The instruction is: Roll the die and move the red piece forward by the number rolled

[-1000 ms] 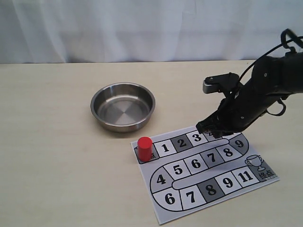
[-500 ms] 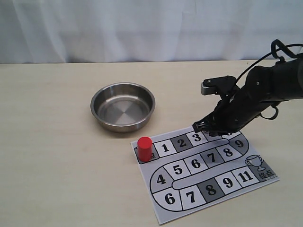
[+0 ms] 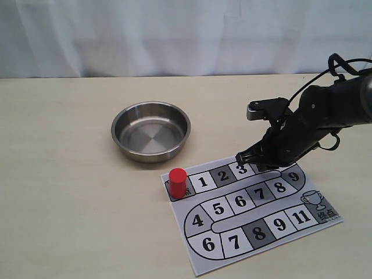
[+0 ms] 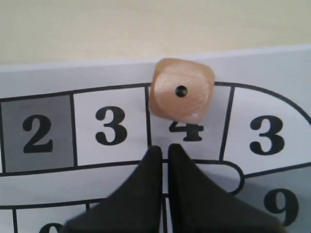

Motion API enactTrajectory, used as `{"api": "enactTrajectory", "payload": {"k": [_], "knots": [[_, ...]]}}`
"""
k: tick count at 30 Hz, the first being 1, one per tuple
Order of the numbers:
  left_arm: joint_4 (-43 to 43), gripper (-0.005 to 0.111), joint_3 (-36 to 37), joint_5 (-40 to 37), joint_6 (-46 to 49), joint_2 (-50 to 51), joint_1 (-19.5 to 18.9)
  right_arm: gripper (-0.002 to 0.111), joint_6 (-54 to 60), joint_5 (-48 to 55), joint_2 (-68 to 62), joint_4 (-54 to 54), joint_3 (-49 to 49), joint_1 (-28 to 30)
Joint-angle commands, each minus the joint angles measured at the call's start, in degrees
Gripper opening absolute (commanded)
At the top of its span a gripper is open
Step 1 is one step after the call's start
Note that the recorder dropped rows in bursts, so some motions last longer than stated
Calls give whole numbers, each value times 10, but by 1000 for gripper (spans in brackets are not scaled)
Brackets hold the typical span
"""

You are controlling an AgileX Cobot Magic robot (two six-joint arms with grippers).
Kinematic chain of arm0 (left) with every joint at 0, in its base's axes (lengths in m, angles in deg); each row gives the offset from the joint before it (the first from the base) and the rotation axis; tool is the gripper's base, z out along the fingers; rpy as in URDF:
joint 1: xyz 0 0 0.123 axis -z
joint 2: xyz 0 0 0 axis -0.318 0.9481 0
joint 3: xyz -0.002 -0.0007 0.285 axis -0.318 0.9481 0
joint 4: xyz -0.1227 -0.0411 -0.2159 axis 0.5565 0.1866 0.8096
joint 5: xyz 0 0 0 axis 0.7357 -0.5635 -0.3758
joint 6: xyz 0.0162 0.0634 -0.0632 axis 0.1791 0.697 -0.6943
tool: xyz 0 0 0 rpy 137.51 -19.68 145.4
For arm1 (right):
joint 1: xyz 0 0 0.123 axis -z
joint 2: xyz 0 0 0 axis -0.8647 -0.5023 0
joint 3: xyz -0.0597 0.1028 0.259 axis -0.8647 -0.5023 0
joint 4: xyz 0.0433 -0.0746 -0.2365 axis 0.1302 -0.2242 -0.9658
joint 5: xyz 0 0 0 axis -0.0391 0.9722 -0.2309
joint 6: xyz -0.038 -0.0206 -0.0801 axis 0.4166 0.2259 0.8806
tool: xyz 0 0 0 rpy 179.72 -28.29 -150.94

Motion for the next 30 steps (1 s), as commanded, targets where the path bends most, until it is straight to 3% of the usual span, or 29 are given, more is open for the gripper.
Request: {"api": "enactTrajectory", "payload": {"k": [1, 16, 22, 26, 30], "knots": [[1, 0, -3, 7, -1, -1, 0, 4, -2, -6, 1, -4, -1, 2], [1, 0, -3, 7, -1, -1, 0, 4, -1, -6, 1, -3, -1, 2], [1, 0, -3, 7, -1, -1, 0, 5, 14, 30, 61, 21, -1, -11], [1, 0, -3, 7, -1, -1, 0, 28, 47, 35, 91, 84, -1, -38], [1, 0, -3, 7, -1, -1, 0, 57, 58, 28, 95, 105, -1, -90]]}}
